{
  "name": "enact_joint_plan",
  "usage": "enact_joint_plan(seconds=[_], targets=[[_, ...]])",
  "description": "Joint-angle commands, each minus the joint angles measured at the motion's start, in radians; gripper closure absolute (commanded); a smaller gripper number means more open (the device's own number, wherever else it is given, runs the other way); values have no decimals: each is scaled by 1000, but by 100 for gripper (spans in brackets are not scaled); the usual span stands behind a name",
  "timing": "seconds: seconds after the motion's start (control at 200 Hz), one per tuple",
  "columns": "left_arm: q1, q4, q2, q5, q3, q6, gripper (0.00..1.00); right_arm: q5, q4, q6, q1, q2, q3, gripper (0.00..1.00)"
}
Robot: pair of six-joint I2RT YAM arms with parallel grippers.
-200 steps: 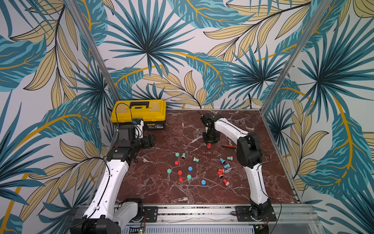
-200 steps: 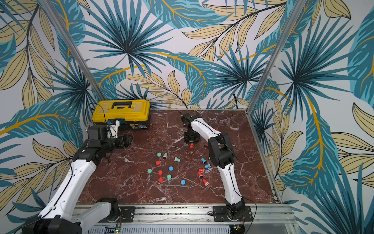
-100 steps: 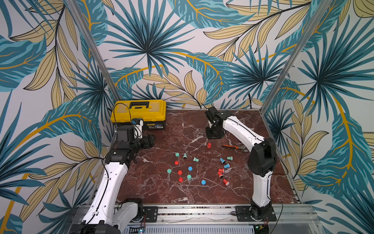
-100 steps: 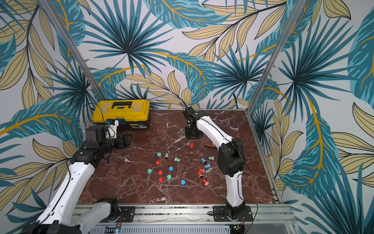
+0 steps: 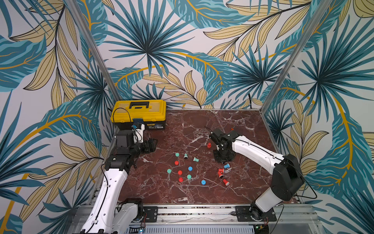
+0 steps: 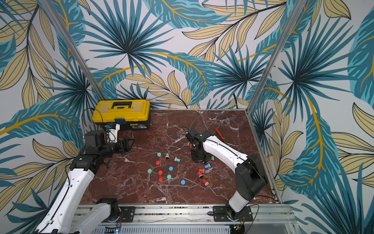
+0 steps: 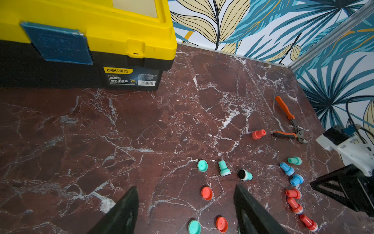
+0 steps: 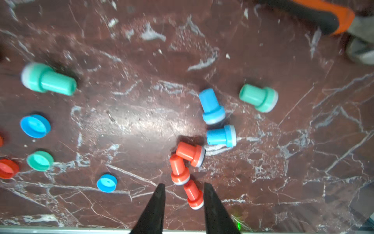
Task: Close the stamp cap
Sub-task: Pick up the stamp from the center of the board.
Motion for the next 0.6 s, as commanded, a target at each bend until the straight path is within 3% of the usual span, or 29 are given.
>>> enact_joint_plan(seconds=[0.0, 0.591], targets=[[9, 13, -55, 15, -27, -23, 24, -11, 46, 41, 21, -37, -71, 66], [5, 13, -83, 3, -32, -31, 24, 32, 12, -38, 84, 236, -6, 69]])
